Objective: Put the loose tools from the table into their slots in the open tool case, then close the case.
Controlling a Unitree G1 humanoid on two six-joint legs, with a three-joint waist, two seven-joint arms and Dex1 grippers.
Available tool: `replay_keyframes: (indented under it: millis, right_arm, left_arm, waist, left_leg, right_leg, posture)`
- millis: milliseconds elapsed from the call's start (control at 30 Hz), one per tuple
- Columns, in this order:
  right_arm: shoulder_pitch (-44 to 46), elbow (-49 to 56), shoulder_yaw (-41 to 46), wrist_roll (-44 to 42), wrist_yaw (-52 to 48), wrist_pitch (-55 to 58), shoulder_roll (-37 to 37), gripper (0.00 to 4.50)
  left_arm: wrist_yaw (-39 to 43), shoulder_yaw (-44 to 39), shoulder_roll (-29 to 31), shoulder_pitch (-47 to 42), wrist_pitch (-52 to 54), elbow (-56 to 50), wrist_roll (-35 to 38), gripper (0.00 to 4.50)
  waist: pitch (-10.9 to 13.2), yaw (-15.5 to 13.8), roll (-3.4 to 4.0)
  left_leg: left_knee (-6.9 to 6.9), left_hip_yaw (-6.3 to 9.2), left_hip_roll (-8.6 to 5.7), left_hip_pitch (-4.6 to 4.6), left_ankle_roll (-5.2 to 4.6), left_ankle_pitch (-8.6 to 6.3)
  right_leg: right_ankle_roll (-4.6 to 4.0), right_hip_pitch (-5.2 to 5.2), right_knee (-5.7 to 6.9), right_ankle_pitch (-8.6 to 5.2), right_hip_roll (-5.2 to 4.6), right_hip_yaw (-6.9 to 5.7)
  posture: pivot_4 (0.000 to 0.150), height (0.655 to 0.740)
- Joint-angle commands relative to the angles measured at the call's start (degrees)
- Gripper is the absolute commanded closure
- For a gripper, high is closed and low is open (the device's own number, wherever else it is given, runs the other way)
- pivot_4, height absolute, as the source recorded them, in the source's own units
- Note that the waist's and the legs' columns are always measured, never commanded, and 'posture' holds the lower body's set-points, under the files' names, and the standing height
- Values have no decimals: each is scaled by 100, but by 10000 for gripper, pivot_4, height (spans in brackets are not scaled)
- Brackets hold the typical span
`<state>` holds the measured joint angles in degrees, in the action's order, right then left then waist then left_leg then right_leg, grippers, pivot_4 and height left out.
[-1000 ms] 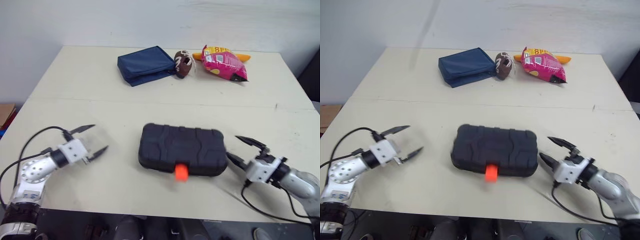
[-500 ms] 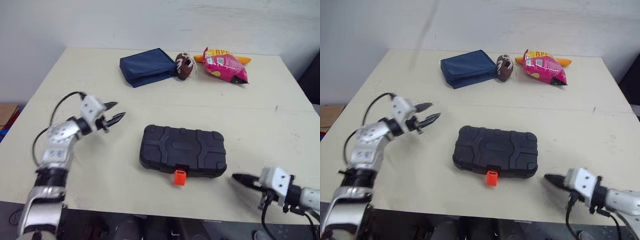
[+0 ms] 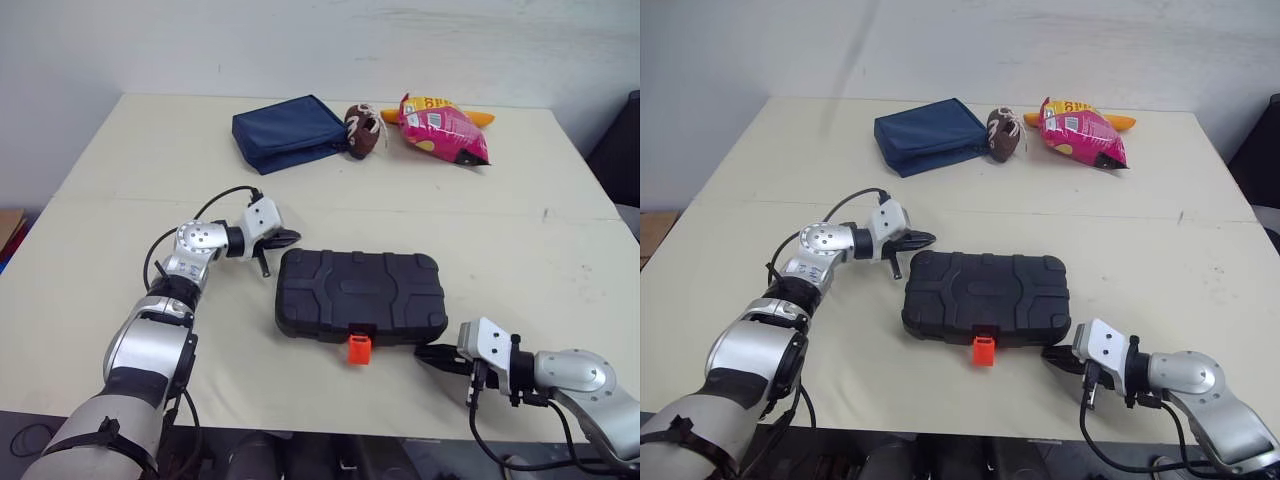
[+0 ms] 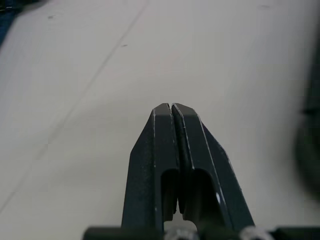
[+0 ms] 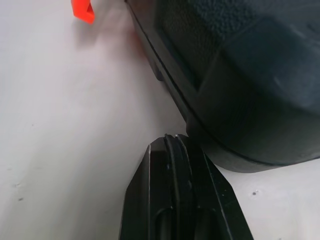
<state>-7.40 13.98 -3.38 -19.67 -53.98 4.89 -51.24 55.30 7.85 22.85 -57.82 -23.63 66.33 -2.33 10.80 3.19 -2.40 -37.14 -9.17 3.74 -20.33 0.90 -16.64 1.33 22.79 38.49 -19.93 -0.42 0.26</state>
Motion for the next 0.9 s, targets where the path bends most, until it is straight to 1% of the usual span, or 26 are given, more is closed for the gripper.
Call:
replay_keyframes:
  millis: [33, 100, 200, 267, 333, 400, 567, 633, 667, 733, 800, 900]
  right_arm:
    - [192, -463, -54, 427, -16, -71, 51, 45000]
    - [584, -803, -143, 651, 26, -247, 154, 45000]
    - [1124, -1226, -219, 830, 10, -428, 335, 45000]
    - [1724, -1738, -374, 994, -31, -607, 583, 45000]
    - [2267, -2177, -488, 1132, 2, -642, 864, 45000]
    - [2540, -2440, -507, 1225, 39, -655, 1052, 45000]
    - [3144, -3145, -500, 1558, 425, -778, 1477, 45000]
    - [3227, -3246, -379, 1571, 546, -757, 1507, 45000]
    - [3134, -3141, -236, 1517, 585, -710, 1430, 45000]
    - [2803, -2793, 93, 1390, 666, -781, 1236, 45000]
    - [2390, -2271, 475, 1071, 682, -711, 1155, 45000]
    - [1956, -1564, 951, 557, 775, -555, 1268, 45000]
  left_arm:
    - [445, -48, 82, 131, -112, -343, 73, 44734]
    - [769, -100, 162, 471, -8, -742, 225, 44734]
    - [960, -169, 332, 1011, 292, -1489, 396, 44734]
    - [1087, -281, 527, 1743, 764, -2607, 716, 44734]
    - [1018, -370, 627, 2354, 1307, -3623, 963, 44734]
    - [880, -389, 673, 2670, 1637, -4224, 1014, 44734]
    - [177, -673, 675, 3216, 2325, -5236, 1078, 44734]
    - [-186, -969, 775, 3240, 2497, -5313, 1087, 44734]
    - [-244, -1193, 840, 3174, 2644, -5395, 1283, 44734]
    - [-66, -1383, 915, 3033, 2877, -5701, 1698, 44734]
    - [184, -1209, 840, 2858, 3170, -6090, 1993, 44734]
    - [386, -717, 692, 2578, 3510, -6431, 2036, 44734]
  waist:
    - [-2, 9, -3]
    - [-7, 32, -10]
    - [-12, 86, -18]
    - [-13, 133, -19]
    - [-13, 170, -18]
    - [-12, 143, -18]
    - [-13, 106, -18]
    - [-12, 124, -18]
    - [-12, 122, -18]
    - [-11, 106, -15]
    - [-7, 12, -8]
    - [-7, -101, -1]
  left_leg:
    - [0, 0, 0, 2, 1, 1]
    - [2, -3, 0, 8, 2, 2]
    - [2, -6, 3, 13, 4, 3]
    - [2, -6, 3, 13, 2, 4]
    - [5, -8, 5, 15, 2, 5]
    - [-2, -4, 5, 13, 1, 5]
    - [-1, 4, 1, 10, 1, 8]
    - [1, 3, -1, 10, 0, 8]
    - [1, 4, 0, 9, 0, 8]
    - [5, 7, 0, 8, 0, 8]
    - [10, 14, -1, 0, 1, 8]
    - [7, 17, -5, -10, -2, 4]
  right_leg:
    - [0, 0, 3, 0, 0, 1]
    - [-1, -3, 6, 1, 0, 4]
    - [-4, -4, 10, 2, 0, 4]
    - [-5, -4, 16, 3, -4, 3]
    - [-6, -4, 18, 3, -5, 5]
    - [-10, -1, 24, 1, -5, 2]
    - [-12, -2, 25, 1, -8, 0]
    - [-11, -2, 24, 1, -9, 1]
    - [-11, -2, 24, 1, -9, 1]
    - [-11, -1, 22, 1, -9, -3]
    - [-12, 3, 15, 0, -9, -8]
    - [-9, 1, -5, -2, -11, -11]
  posture:
    - [1500, 7400]
    - [1500, 7400]
    - [1500, 7400]
    - [1500, 7400]
    - [1500, 7400]
    - [1500, 7400]
    - [1500, 7400]
    - [1500, 7400]
    - [1500, 7400]
    - [1500, 7400]
    - [1500, 7400]
    - [1500, 7400]
